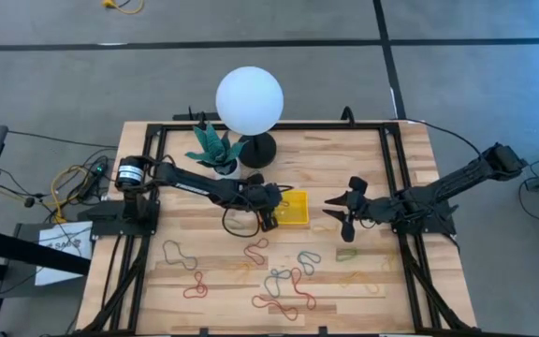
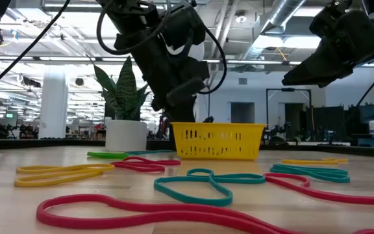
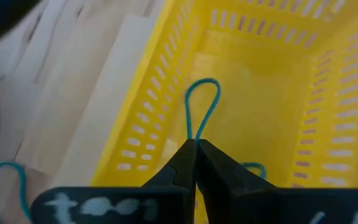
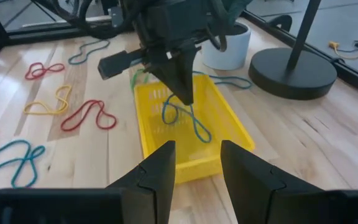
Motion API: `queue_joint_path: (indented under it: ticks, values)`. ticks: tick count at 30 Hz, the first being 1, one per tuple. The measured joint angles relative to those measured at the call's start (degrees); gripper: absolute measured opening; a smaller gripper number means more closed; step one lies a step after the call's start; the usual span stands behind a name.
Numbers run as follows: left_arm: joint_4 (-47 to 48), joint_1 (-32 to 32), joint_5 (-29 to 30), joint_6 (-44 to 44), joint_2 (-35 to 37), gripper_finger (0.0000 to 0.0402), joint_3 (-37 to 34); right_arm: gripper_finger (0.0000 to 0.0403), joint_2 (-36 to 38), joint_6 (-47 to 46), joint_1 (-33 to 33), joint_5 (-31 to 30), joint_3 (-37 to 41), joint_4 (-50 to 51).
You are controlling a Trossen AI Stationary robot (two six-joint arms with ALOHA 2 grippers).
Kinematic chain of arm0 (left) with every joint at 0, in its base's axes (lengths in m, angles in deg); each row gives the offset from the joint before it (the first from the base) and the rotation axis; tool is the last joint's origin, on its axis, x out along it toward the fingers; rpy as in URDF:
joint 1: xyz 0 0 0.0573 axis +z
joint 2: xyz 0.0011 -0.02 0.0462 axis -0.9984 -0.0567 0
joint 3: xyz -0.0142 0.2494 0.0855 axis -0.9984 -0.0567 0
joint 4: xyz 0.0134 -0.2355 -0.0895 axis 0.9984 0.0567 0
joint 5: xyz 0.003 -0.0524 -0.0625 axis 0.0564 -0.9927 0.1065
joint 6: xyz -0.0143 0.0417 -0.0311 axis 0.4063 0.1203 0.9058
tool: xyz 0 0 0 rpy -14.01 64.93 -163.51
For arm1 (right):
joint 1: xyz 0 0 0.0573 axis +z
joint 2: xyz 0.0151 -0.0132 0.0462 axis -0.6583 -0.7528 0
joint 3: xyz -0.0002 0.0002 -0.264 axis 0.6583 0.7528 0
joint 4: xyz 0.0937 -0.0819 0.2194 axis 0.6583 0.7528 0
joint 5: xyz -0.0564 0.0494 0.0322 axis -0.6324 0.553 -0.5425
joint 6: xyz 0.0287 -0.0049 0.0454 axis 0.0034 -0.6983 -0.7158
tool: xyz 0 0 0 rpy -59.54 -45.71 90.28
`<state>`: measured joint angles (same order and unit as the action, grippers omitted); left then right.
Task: Pick and place items into bin
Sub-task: Put the blue rubber band into the yellow bin
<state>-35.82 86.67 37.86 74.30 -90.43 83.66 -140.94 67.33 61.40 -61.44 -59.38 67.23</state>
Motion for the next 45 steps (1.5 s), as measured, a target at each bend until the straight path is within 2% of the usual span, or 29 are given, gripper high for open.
queue_joint_path:
  ticks: [4,12,15,19,21,25,29,32,34,36,41,45]
  values:
    - [0.2,0.1,-0.8,-0.9,0.0,0.0018,0.0,0.0122,0.0,0.0,0.0,0.0,0.0,-0.1]
    - [0.9,0.1,-0.8,-1.1,0.0,0.0087,0.6,0.0122,0.0,0.0,0.0,0.0,0.0,-0.1]
    - [4.5,0.1,-0.9,-0.5,0.0,0.0096,4.1,0.0122,0.0,0.0,0.0,0.0,0.0,-0.1]
    - [14.3,-0.2,-0.4,-0.7,0.0,0.0098,11.7,0.0122,0.0,-1.1,0.0,0.0,0.0,-0.1]
    - [20.0,-0.8,1.8,-0.7,0.1,0.0098,15.7,0.0122,0.0,-2.4,0.0,0.0,0.0,-0.1]
    - [32.5,-3.0,10.2,-0.8,2.3,0.0098,20.1,0.0122,0.0,-3.4,0.0,0.0,0.0,-0.1]
    - [42.2,-6.0,17.4,2.3,7.3,0.0098,19.4,0.0122,0.0,-3.5,0.0,0.0,0.0,0.2]
    - [45.5,-7.9,19.6,6.7,12.4,0.0098,15.7,0.0122,0.0,-3.5,0.0,0.0,0.0,0.6]
    - [43.6,-9.1,20.5,10.1,16.4,0.0098,10.8,0.0122,0.0,-3.5,0.0,0.0,0.0,0.6]
    - [37.3,-10.3,20.5,12.9,20.8,0.0098,3.4,0.0122,0.0,-3.5,0.0,0.0,0.0,0.8]
    - [11.8,-12.5,18.5,18.3,29.7,0.0098,-18.3,0.0122,0.0,-3.5,0.0,0.0,0.0,0.8]
    - [-9.3,-12.1,15.6,20.3,30.7,0.0098,-30.3,0.0122,0.0,-3.5,0.0,-0.1,0.0,0.8]
